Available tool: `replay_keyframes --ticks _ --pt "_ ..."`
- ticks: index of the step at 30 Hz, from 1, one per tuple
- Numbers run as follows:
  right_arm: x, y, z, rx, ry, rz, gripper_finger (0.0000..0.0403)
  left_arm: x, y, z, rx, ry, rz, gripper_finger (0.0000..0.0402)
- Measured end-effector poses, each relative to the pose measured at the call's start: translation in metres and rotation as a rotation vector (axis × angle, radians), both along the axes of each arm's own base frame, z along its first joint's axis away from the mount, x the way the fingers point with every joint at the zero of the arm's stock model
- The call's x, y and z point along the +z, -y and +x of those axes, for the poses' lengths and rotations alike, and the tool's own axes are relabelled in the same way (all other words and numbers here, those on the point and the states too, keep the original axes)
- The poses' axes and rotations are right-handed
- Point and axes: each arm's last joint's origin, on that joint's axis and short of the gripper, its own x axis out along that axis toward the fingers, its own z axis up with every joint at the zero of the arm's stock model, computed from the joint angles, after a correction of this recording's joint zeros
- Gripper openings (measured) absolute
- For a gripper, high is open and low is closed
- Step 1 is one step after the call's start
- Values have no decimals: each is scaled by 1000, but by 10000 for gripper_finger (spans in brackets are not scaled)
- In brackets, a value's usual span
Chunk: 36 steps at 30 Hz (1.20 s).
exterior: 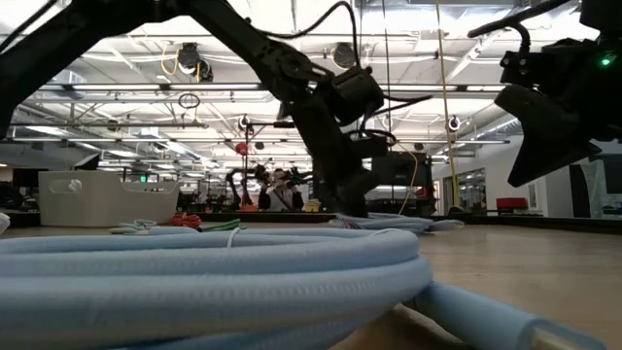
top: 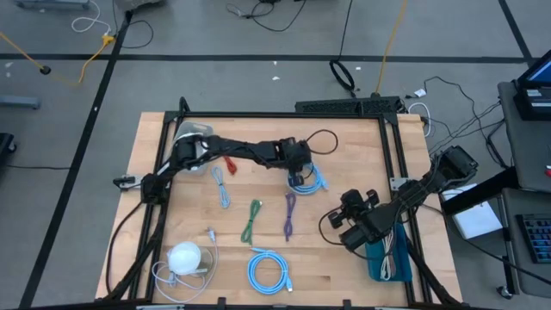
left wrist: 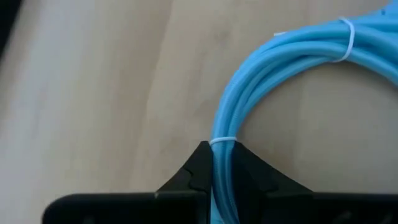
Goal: Pick & Place USB Port
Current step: Put the top right blue HDMI cable into the gray basket
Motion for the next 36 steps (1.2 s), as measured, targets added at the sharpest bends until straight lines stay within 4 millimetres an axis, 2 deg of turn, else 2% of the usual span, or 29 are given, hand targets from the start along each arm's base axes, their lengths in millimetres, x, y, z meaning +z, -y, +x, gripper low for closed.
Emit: replay_keyframes --ticks 3,6,10,15,19,23,26,32,36 --pt "0 0 0 11 -7 -8 0 18 5 -10 89 -66 111 33" --pt "1 0 0 17 4 -27 0 46 9 -22 205 -81 221 33" --pt "1 -1 1 38 27 -55 0 99 19 -46 422 -30 400 33" --pt "2 -2 4 66 40 -79 0 154 36 -101 697 4 527 33" --pt "3 -1 4 83 45 -123 0 179 49 -156 925 -26 519 33" --pt "3 0 5 99 40 -156 0 181 62 -190 1003 23 344 33" --pt "3 2 6 113 17 -170 0 170 68 -215 1073 35 327 33" --pt "4 3 11 143 26 -217 0 124 63 -257 1227 -64 319 33" --pt "4 5 14 152 21 -226 0 98 57 -274 1296 -113 385 33"
